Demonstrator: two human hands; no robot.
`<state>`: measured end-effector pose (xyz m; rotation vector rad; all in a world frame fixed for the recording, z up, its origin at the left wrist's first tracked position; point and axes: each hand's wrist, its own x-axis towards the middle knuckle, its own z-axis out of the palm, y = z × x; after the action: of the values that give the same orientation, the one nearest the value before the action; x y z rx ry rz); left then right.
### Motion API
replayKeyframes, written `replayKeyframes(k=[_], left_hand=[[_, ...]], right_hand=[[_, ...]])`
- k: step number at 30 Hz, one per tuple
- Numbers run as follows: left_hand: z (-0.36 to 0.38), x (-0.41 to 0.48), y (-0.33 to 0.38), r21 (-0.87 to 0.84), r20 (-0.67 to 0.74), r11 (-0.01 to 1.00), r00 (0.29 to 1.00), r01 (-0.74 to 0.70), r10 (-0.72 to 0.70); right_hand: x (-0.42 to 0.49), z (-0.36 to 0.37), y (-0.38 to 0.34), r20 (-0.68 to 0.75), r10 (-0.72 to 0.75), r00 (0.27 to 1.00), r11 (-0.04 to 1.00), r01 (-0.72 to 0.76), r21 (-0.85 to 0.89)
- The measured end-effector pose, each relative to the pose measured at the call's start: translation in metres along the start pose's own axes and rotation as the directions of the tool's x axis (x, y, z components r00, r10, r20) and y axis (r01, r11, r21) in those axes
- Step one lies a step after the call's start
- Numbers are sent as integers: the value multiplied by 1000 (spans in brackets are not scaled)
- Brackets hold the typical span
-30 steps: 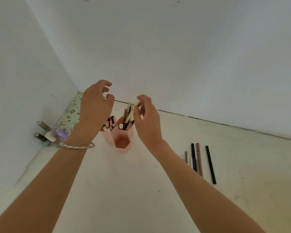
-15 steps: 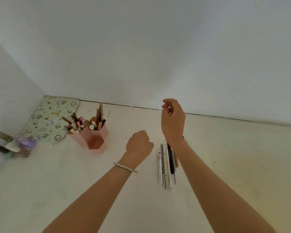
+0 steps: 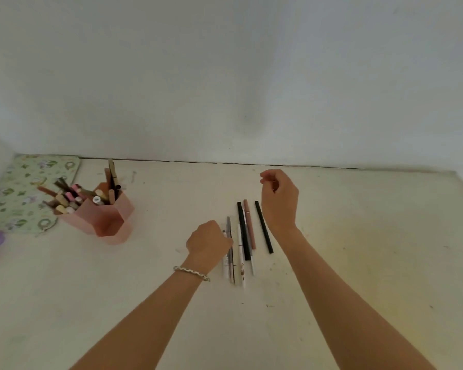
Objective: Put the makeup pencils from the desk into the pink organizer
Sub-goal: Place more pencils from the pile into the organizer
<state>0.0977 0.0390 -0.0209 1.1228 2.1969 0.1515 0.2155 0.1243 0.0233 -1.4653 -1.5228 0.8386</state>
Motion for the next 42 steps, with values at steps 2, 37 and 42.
replayKeyframes(k=[2,37,42], left_hand=[[5,0,-1,1,-16,1000,1000,-16,16],[-205,9,-122,-193,-715,950,698,-245,35],[-209,11,-127,-16,-710,985,696,-171,109]], right_hand=[[0,-5,4,-3,13,1000,1000,-13,-2],[-15,84,-102,195,-87,977,963,32,268],[-36,120,-121,206,-206,957,931,127,342]])
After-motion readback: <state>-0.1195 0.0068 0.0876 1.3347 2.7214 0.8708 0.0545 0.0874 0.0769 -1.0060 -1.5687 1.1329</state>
